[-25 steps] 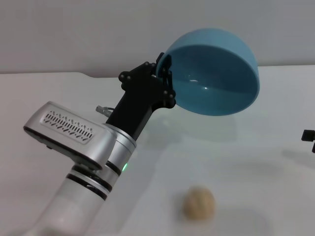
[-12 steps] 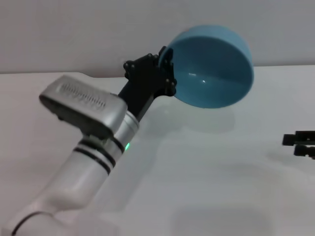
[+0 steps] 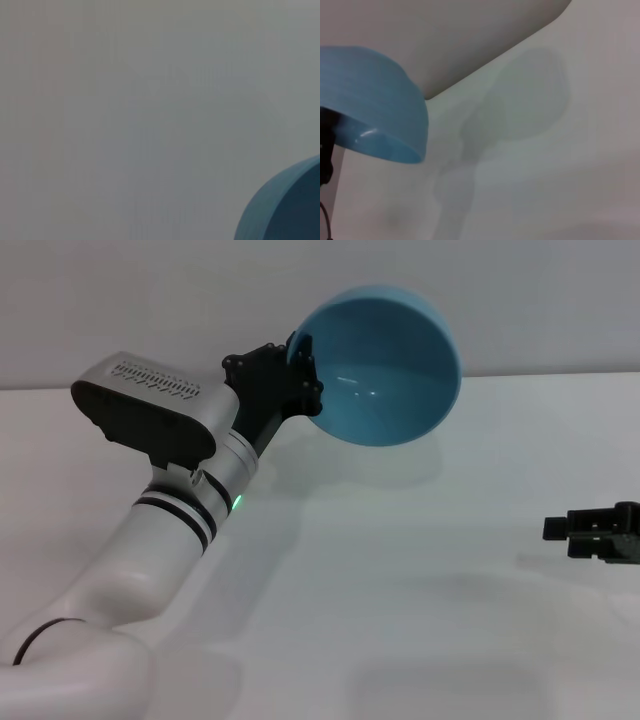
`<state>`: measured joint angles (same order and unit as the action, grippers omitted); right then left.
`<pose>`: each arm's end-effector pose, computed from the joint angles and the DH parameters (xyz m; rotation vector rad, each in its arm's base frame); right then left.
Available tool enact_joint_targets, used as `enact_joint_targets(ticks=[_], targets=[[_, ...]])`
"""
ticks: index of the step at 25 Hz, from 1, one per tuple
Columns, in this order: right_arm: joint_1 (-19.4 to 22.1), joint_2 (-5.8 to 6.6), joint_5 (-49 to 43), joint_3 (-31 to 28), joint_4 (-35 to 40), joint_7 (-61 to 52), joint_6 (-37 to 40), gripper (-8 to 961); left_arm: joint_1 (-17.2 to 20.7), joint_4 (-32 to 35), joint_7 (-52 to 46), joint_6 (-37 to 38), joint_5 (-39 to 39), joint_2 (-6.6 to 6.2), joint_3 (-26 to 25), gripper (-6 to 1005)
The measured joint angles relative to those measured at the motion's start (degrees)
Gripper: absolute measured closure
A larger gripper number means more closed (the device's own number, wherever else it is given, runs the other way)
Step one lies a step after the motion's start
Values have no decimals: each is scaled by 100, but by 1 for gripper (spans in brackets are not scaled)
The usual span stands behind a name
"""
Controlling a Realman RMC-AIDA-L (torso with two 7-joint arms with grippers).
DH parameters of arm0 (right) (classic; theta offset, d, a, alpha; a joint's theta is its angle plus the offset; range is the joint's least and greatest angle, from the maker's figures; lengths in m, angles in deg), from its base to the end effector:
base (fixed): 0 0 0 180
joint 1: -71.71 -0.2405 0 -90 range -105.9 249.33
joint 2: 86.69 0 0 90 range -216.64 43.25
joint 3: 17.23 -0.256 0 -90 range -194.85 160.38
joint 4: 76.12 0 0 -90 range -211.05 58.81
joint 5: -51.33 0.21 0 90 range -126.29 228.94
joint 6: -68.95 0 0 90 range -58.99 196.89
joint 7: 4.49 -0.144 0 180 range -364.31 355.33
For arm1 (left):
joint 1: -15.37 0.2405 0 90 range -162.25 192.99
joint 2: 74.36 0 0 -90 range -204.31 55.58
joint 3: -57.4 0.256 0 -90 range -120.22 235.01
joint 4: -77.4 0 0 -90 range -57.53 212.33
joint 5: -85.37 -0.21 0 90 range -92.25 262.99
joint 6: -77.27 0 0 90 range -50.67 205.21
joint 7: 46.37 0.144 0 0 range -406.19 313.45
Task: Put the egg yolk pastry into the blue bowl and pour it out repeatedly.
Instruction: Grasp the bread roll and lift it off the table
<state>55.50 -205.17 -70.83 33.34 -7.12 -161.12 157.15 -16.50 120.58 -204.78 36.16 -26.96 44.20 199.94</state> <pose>0.2896 0.3038 0.0614 -2.0227 1.9596 0.4667 -0.1736 0.3647 -0.1046 -1.9280 -0.4877 -0.7164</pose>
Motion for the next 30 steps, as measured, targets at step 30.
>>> enact_joint_targets(ticks=[30], targets=[[-466,17,-232,1214,704,-810,1127,515,-1097,594,208,8919,-2738,-93,-6057,998]])
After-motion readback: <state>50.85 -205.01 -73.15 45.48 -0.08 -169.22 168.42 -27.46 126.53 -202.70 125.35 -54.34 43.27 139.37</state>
